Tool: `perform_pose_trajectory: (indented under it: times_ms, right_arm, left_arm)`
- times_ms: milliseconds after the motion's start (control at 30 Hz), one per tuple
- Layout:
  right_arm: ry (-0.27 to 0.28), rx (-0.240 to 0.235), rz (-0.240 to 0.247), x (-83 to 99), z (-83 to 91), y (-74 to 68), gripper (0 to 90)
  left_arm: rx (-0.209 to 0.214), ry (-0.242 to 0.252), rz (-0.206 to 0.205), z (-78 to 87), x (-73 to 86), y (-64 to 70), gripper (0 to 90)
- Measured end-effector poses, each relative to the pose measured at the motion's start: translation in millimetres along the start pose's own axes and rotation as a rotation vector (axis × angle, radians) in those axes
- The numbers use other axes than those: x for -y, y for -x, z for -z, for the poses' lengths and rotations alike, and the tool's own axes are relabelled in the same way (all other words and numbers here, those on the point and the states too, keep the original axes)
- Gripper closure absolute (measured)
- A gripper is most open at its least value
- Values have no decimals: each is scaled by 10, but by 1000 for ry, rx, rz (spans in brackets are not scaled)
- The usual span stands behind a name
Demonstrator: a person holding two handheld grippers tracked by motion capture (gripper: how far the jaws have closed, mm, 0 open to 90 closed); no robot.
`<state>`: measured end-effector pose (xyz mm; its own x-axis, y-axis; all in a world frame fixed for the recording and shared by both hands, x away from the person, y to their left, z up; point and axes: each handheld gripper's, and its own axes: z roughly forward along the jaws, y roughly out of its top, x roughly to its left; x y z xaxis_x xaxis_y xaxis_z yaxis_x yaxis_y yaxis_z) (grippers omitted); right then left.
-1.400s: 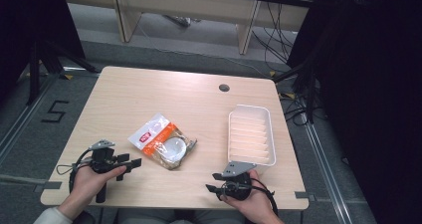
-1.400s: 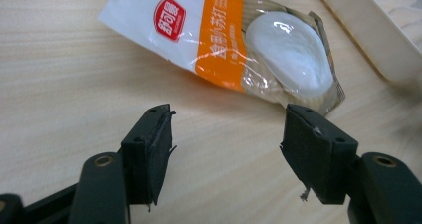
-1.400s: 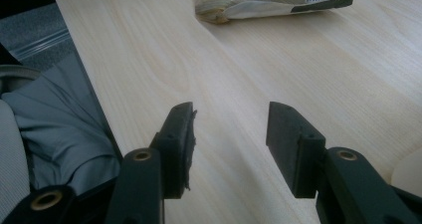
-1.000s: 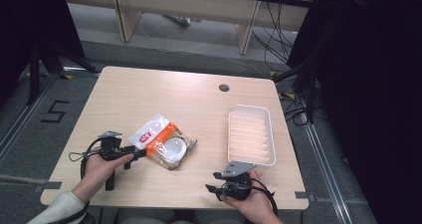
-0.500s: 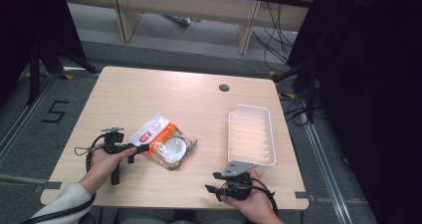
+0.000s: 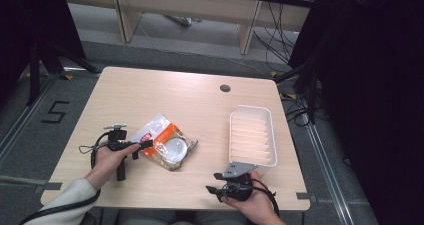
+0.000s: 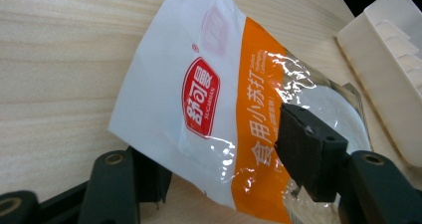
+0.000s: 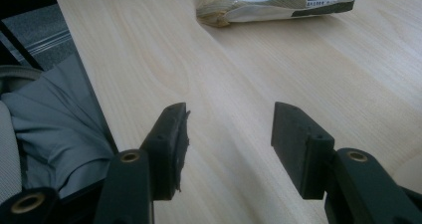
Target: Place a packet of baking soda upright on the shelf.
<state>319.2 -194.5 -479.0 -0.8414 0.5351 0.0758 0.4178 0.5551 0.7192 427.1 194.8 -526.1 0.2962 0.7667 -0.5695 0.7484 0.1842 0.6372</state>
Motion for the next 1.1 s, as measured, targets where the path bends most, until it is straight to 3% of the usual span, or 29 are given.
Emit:
perform_pose_trajectory:
  times_ms: [67,133,200,467,600,800,933,1100]
  right_arm:
    - [0,5,11,-1,-1,13,487]
    - [3,1,3,1,-7,6,488]
    - [7,11,31,4,-19,17,489]
    - [-3,8,11,10,-25,-1,491]
    - [-13,11,24,7,-20,16,488]
    - [-16,9,24,10,-23,17,488]
    - [-16,12,27,10,-19,19,488]
    - [-17,12,25,12,-19,21,486]
  left_arm:
    - [1,2,-4,-10,-1,-7,459]
    - [-2,-8,-30,-14,0,-15,497]
    - [-10,-6,-58,-23,4,5,510]
    - [-23,-25,-154,-47,24,39,626]
    - [-28,-29,-152,-54,20,67,738]
    - [5,-13,-143,-4,-16,77,880]
    - [23,13,-150,34,-40,123,888]
    - [72,54,-193,88,-81,195,891]
